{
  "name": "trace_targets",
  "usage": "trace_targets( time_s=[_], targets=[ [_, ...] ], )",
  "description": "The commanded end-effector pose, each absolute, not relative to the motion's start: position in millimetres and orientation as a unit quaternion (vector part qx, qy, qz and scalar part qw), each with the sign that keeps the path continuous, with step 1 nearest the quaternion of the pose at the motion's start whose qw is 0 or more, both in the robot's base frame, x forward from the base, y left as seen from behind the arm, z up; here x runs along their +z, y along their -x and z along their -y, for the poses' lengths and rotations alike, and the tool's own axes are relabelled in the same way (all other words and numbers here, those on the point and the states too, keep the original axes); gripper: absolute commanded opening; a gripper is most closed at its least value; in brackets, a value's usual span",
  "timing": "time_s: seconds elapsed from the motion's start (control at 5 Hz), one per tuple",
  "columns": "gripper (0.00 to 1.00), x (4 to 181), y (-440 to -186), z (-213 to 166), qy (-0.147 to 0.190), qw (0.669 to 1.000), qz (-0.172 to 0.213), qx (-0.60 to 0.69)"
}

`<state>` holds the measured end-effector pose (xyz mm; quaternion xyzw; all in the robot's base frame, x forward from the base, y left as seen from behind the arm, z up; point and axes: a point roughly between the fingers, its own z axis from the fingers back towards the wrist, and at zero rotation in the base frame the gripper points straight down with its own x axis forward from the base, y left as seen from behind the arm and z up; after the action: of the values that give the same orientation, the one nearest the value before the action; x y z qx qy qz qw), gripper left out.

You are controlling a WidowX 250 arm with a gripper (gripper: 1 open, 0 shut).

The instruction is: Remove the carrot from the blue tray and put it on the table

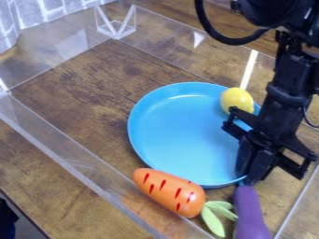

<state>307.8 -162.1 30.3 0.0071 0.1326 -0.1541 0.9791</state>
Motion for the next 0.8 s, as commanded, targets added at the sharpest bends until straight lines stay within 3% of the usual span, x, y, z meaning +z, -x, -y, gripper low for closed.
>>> trace_targets(
  time_s=[0.0,0.6],
  targets=[
    [0.00,58.7,-311,171,-0.001,0.980,-0.099,-0.170],
    [0.00,75.1,-308,172,-0.017,0.977,-0.099,-0.186]
  ],
)
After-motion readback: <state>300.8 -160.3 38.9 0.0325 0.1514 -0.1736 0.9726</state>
